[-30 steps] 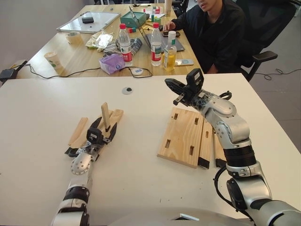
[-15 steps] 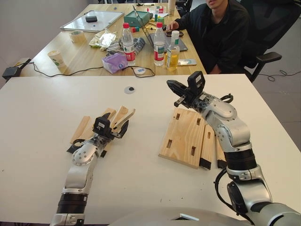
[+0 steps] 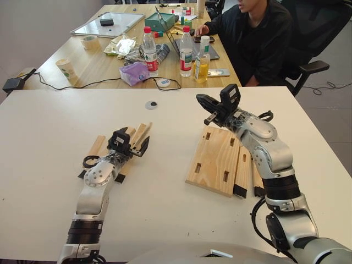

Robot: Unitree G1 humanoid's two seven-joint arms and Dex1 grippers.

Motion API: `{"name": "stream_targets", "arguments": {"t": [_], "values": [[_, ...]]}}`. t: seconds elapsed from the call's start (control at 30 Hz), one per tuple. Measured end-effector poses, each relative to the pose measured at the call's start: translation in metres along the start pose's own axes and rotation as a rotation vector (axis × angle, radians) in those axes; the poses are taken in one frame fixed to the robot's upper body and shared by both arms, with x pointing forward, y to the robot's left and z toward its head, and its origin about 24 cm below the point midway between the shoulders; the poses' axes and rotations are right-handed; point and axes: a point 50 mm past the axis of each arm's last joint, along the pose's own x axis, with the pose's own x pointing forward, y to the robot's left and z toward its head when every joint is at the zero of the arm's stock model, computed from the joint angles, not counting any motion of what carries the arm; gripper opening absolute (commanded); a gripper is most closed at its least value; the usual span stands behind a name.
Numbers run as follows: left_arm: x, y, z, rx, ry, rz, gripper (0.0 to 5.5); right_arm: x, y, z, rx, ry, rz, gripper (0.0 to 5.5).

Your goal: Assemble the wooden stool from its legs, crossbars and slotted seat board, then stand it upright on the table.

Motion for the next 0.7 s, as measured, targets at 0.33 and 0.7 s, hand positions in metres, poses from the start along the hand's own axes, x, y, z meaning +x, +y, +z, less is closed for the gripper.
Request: {"name": "stream_targets", "arguments": {"t": [0.33, 0.7], "values": [[0.000, 0.001, -0.001, -0.041, -0.011, 0.025, 4.53, 0.000, 0.000, 0.000, -0.001, 0.001, 0.000, 0.00], [0.015, 0.014, 0.026, -0.063, 0.087, 0.038, 4.53, -0.001, -0.001, -0.001, -0.008, 0.007, -0.005, 0.00]]}}
